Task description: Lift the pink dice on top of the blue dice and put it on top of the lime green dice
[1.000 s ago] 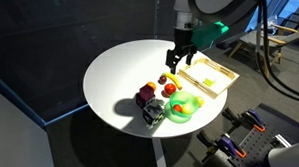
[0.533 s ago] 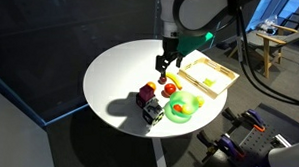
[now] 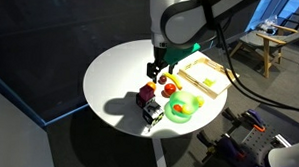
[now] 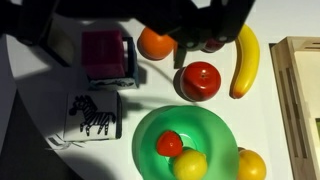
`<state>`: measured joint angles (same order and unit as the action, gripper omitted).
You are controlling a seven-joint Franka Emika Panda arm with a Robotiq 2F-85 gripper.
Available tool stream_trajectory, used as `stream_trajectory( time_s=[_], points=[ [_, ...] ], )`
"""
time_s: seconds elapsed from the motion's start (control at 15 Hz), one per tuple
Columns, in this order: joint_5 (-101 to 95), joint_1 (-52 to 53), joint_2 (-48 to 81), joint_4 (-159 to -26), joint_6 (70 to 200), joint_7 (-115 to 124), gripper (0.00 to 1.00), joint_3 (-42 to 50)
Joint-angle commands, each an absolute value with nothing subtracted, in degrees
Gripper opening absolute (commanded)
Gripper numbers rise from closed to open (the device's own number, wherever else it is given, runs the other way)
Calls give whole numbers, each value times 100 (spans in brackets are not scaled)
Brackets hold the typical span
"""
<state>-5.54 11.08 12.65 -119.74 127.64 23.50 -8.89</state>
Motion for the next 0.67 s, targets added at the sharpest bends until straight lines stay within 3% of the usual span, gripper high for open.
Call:
stream_trajectory(
  time_s=[0.0, 0.6],
  points=[
    [-703, 1273, 1551, -11718, 12869, 2609, 100, -758],
    [-668, 1398, 1716, -11649, 13135, 2548, 100, -639]
  ],
)
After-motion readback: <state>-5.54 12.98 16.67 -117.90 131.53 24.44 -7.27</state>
